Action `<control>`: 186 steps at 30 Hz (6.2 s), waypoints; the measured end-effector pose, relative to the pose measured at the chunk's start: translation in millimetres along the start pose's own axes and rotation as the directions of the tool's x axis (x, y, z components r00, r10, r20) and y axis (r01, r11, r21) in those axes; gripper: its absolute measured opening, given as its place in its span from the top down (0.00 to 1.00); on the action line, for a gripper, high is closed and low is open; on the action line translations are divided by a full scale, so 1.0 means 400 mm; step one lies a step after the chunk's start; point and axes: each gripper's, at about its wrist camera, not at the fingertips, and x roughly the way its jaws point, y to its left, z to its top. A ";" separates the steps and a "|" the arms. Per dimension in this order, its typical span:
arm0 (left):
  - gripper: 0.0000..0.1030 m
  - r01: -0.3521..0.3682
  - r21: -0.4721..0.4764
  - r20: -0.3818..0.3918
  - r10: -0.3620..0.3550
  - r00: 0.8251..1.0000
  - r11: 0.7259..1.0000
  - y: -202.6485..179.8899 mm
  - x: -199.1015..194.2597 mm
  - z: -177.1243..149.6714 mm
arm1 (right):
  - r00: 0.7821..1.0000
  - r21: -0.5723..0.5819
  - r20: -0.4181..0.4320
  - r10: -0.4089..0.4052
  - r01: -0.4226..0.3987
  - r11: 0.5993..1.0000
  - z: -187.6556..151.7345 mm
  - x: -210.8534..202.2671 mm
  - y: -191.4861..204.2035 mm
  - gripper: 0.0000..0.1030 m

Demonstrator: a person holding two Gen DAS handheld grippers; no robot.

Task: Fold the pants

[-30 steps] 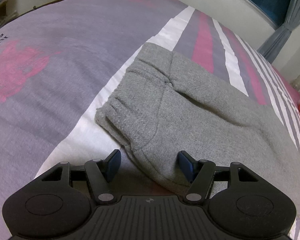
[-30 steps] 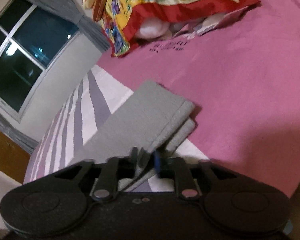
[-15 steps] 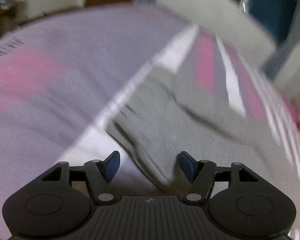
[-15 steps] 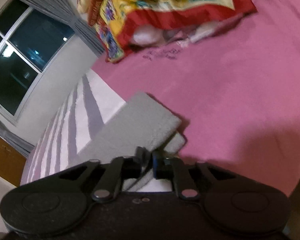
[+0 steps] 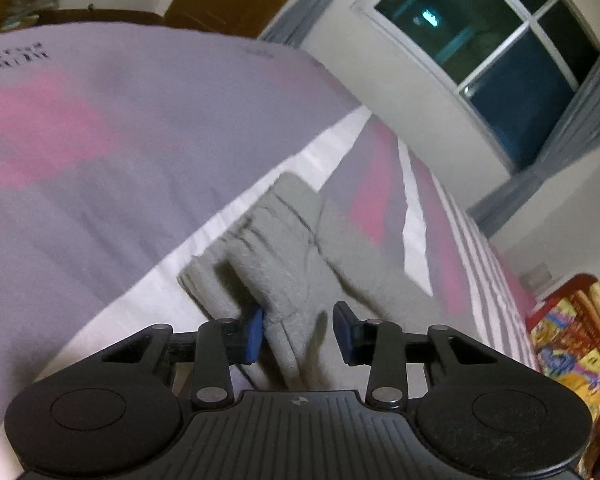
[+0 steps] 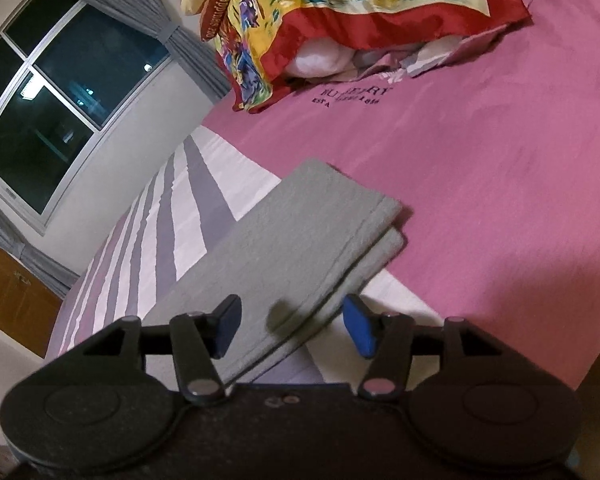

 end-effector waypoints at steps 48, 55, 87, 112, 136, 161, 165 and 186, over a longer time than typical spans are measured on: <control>0.80 -0.087 0.090 -0.083 0.095 0.992 0.992 0.002 0.097 0.084 | 0.999 0.322 0.016 0.049 -0.052 0.945 0.057 0.041 -0.143 0.86; 0.80 -0.032 0.035 -0.092 0.035 0.995 0.999 0.036 0.099 0.106 | 0.969 -0.073 0.201 0.142 -0.130 0.989 0.099 -0.062 -0.014 0.87; 0.38 -0.030 0.504 -0.105 0.096 0.990 0.863 -0.386 0.221 -0.014 | 0.962 -0.651 -0.272 0.009 -0.191 0.735 -0.199 0.337 0.605 0.69; 0.38 -0.047 0.576 -0.103 0.129 0.986 0.816 -0.320 0.254 0.005 | 0.882 -0.592 -0.447 0.151 -0.418 0.689 -0.274 0.460 0.744 0.56; 0.38 -0.192 0.555 -0.062 0.270 0.961 0.810 -0.281 0.138 -0.104 | 0.997 0.152 0.026 0.066 -0.070 0.986 0.138 -0.008 -0.144 0.75; 0.30 -0.225 0.529 -0.045 0.292 0.955 0.818 -0.290 0.156 -0.114 | 0.996 0.249 0.025 0.085 -0.088 0.965 0.076 0.076 -0.123 0.80; 0.30 -0.235 0.530 -0.024 0.291 0.956 0.815 -0.289 0.153 -0.123 | 0.988 0.067 0.075 0.138 -0.143 0.988 0.121 0.020 -0.030 0.85; 0.29 -0.235 0.576 0.056 0.249 0.967 0.783 -0.295 0.063 -0.124 | 0.994 0.189 -0.102 0.038 -0.018 0.982 0.129 0.111 -0.145 0.85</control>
